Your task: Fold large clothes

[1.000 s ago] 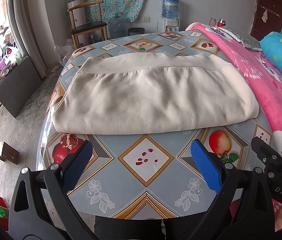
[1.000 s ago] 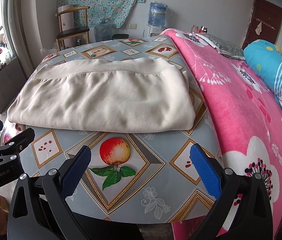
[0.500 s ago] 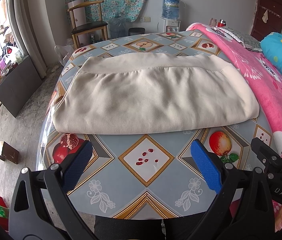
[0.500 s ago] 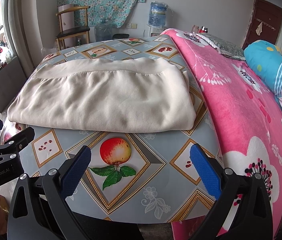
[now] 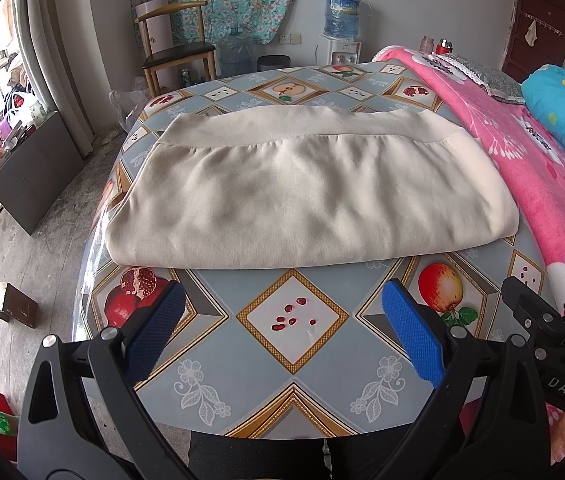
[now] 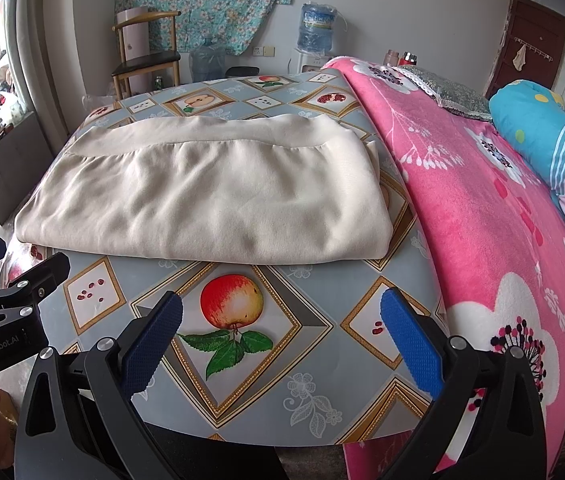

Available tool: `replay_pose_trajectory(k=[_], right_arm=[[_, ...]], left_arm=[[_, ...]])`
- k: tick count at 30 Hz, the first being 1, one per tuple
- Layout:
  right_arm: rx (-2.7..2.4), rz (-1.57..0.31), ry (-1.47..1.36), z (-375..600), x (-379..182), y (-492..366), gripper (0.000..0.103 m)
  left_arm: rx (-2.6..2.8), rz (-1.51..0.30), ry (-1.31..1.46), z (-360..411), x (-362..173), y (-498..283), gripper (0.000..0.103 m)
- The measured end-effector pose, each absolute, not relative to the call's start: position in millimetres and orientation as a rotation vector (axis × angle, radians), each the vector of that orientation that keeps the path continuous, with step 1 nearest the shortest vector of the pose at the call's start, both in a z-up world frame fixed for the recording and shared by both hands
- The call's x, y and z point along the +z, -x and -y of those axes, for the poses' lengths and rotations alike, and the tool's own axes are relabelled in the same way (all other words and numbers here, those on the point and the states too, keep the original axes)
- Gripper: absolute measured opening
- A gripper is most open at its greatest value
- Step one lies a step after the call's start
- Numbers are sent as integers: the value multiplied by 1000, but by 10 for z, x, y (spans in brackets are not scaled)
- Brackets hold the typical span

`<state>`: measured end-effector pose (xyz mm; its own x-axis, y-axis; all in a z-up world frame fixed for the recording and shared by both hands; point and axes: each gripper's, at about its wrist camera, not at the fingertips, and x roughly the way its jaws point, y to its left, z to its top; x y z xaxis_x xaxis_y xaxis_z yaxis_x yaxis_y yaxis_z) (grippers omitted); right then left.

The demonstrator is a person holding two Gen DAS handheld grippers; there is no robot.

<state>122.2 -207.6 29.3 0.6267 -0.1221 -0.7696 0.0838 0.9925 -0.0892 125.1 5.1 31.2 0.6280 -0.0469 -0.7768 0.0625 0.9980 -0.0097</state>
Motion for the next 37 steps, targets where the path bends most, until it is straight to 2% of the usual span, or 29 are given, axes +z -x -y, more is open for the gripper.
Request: replay_pose_trajectory(k=[37], right_arm=[[-116,-892,56,2089,278,-1203,97]], left_arm=[[-63,-892,-16,-45,307,-1266,95]])
